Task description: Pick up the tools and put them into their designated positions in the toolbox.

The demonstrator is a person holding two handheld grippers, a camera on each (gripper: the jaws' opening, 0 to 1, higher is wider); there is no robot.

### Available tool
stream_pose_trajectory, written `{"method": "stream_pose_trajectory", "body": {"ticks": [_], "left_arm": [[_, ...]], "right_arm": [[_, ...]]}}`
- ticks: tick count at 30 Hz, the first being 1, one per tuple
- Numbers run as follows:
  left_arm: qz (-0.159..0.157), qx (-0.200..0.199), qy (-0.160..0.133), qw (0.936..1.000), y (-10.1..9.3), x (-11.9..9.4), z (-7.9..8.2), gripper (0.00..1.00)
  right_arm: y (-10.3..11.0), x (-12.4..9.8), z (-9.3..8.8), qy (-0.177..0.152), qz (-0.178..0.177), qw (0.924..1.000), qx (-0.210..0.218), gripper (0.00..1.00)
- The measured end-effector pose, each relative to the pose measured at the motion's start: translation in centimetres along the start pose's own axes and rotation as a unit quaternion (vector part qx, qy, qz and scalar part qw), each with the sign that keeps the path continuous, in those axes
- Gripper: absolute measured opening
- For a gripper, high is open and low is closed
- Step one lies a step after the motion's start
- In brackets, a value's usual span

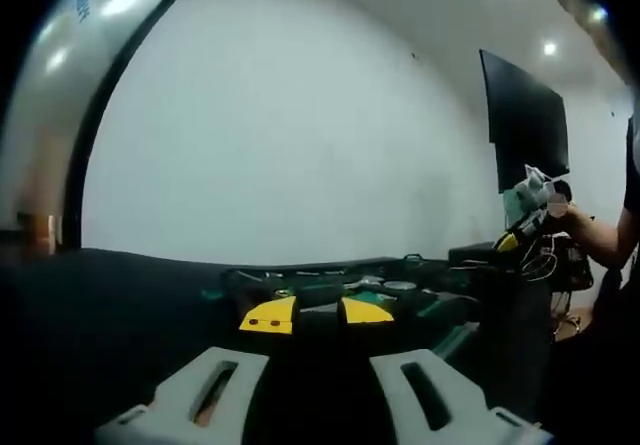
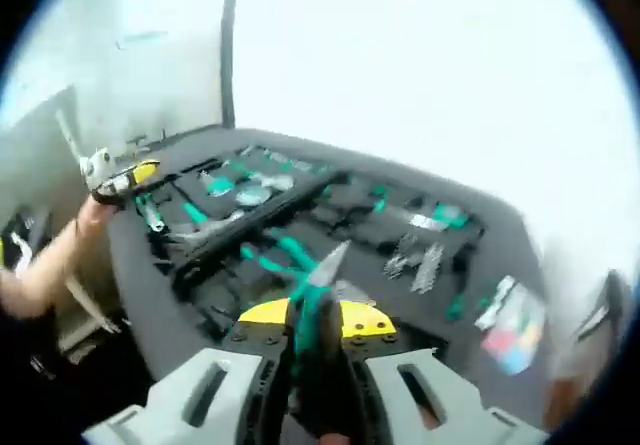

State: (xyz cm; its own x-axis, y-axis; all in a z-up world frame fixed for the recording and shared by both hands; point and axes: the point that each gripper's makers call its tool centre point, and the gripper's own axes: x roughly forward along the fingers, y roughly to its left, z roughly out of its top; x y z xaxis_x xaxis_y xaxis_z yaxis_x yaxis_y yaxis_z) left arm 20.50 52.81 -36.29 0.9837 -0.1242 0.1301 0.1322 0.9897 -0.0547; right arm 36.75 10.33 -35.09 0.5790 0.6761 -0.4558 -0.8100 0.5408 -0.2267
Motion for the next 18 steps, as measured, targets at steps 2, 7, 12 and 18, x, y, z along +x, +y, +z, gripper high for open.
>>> {"method": "stream_pose_trajectory", "body": {"ticks": [2,7,12,18], "left_arm": [[-0.001,0.0,0.001,1.0,0.0,0.0,0.0,0.16],[0.002,0.002,0.004,1.0,0.1,0.1,-0.2,0.16],[0.004,0.008,0.011,0.9999,-0.2,0.1,-0.4,0.16],[0.005,0.009,0.012,0.9999,-0.3,0.1,-0.5,0.16]], "right_arm": [[0.3,0.1,-2.4,0.045,0.004,0.9978,-0.048,0.08],[2.9,0.5,-2.7,0.05,0.072,0.9956,-0.034,0.0],[5.1,1.0,-2.3,0.073,0.108,0.9865,-0.1,0.0],[6.9,1.2,-1.1,0.073,0.142,0.9816,-0.104,0.0]]}}
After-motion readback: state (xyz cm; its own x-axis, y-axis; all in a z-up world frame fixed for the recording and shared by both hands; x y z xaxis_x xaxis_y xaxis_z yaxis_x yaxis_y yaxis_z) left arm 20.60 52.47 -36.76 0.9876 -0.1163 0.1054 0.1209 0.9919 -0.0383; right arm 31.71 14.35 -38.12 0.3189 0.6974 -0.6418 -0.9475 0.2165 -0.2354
